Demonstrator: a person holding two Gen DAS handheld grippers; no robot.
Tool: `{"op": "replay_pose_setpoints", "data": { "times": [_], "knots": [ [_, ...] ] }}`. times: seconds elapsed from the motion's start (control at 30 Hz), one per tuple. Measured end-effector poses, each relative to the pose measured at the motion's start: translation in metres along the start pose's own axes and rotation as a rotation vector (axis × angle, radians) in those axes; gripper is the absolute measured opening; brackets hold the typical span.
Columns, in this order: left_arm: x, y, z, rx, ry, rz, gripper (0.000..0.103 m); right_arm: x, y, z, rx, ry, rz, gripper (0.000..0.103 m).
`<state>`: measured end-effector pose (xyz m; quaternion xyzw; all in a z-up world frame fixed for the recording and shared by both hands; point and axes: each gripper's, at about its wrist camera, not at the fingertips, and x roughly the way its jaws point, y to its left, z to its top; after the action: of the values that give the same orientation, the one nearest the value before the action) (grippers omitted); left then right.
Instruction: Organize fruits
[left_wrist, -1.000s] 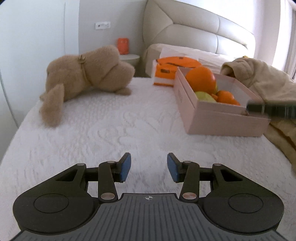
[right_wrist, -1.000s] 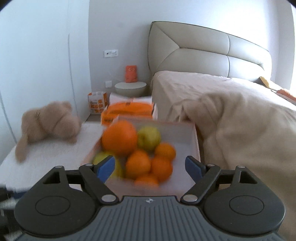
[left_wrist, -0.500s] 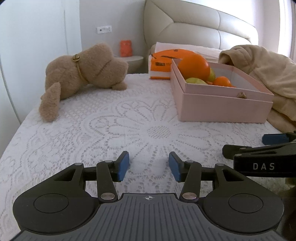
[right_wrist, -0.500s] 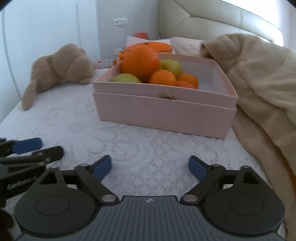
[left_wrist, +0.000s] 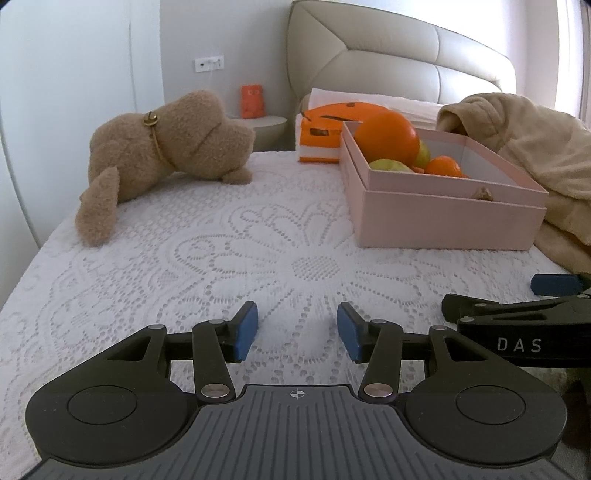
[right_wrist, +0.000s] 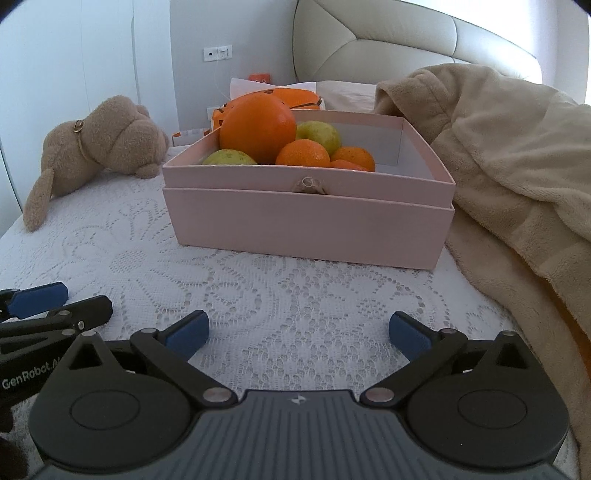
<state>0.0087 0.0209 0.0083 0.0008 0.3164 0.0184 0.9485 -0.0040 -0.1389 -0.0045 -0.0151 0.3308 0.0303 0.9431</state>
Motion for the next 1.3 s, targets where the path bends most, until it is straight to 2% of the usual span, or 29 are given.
{"op": "replay_pose_setpoints", "data": {
  "times": [1.3],
  "knots": [
    [-0.0001,0.001,-0.0003,-0.001,0.0,0.001,0.053,-0.001,0.0009,0.0,0.001,0.0,-0.001,0.103]
  ]
}}
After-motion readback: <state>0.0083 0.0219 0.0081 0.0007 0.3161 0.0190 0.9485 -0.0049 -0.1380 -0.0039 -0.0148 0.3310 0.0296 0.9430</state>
